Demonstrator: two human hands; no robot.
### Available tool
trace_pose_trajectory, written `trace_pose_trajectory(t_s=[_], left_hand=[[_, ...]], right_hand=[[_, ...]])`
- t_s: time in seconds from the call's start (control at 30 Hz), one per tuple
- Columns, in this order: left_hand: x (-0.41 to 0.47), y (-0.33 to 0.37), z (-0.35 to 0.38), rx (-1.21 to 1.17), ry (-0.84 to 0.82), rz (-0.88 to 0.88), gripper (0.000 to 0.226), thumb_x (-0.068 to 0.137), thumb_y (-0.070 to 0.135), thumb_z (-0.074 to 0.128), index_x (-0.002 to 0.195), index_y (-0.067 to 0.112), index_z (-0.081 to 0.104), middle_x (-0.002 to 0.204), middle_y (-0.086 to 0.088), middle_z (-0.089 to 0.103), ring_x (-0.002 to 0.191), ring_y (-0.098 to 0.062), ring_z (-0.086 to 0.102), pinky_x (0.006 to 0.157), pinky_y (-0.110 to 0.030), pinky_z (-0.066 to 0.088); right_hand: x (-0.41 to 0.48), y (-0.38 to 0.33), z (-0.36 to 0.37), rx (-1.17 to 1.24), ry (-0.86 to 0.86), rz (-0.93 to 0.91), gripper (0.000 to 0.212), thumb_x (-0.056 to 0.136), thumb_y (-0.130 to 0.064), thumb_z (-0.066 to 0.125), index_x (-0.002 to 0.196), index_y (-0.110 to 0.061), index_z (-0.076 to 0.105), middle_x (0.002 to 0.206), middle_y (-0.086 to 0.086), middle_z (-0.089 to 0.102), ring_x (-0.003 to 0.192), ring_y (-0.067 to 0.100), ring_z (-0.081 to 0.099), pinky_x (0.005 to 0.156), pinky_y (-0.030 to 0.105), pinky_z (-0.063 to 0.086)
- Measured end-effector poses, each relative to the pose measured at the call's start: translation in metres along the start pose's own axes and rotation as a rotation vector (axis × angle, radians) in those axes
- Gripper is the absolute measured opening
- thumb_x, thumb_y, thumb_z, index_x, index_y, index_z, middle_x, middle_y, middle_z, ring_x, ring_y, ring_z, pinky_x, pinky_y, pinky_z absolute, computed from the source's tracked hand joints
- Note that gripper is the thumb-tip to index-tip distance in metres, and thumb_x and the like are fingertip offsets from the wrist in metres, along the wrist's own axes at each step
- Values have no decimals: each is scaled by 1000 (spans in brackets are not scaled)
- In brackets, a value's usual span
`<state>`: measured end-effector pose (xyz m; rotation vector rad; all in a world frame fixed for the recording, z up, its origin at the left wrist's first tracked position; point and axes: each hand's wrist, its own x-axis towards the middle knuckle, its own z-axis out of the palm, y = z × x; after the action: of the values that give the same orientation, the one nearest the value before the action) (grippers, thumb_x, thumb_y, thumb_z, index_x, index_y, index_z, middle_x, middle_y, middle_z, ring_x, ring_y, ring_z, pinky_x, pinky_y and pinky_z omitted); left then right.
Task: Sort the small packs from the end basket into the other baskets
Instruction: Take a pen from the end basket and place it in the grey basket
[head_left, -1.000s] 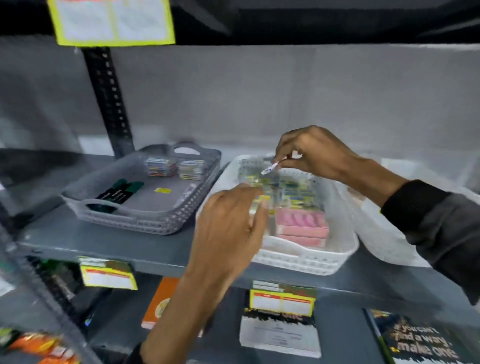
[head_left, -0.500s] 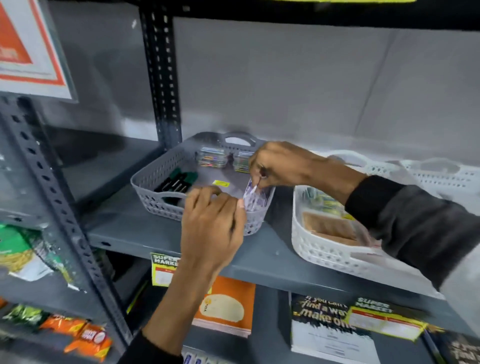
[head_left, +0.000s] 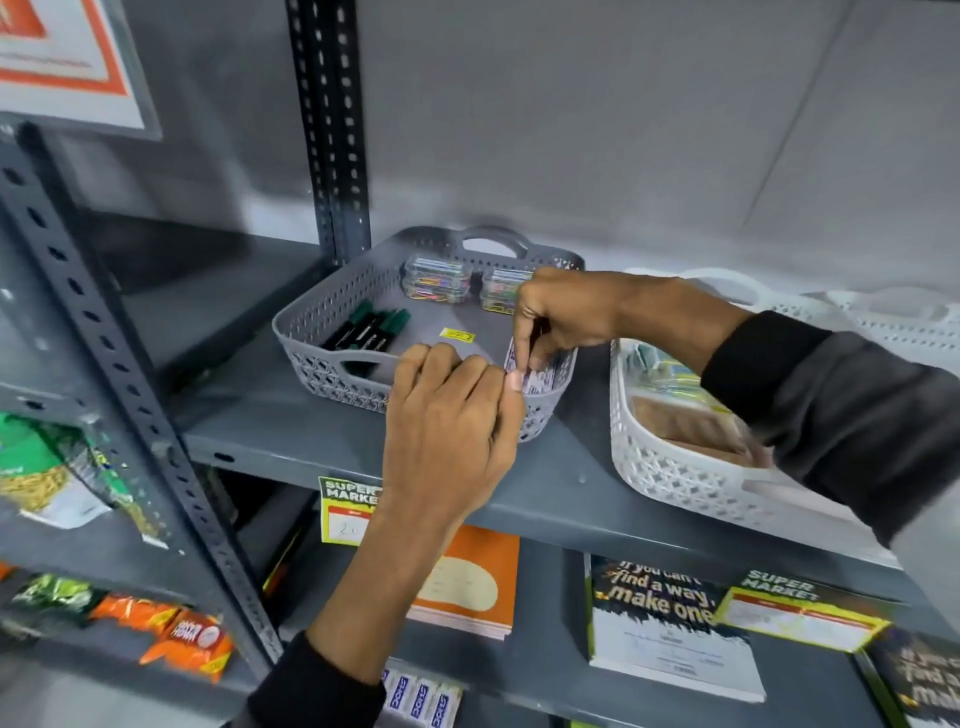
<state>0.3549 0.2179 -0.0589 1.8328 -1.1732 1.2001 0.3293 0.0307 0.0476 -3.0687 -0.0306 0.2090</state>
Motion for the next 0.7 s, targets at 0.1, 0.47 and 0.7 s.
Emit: trace_pose_trajectory(t_s=[0.1,0.47,0.7], left_hand=[[1,2,-2,-7,-7,-19,38,101,21,45,69,7,59,69,-6,63,70,-29,50,85,-41,38],[41,82,-20,-319,-70,-69,29,100,24,45,75,14,57,73,1,60,77,-23,52,82,-35,34],[67,182,-19,-528,-291,20,28,100,32,44,90,19,67,90,5,72,88,-18,61,84,-36,42]], right_hand=[[-12,2,-5,-10,115,-30,19,78,-15,79,96,-23,82,88,-9,79,80,-7,62,66,1,44],[-125,50,-32,-4,414,118,13,83,-20,76,94,-17,81,86,-3,79,64,1,65,64,-1,42],[-225,115,-23,-35,520,350,13,83,-18,74,94,-16,80,89,0,80,73,16,71,69,14,48]])
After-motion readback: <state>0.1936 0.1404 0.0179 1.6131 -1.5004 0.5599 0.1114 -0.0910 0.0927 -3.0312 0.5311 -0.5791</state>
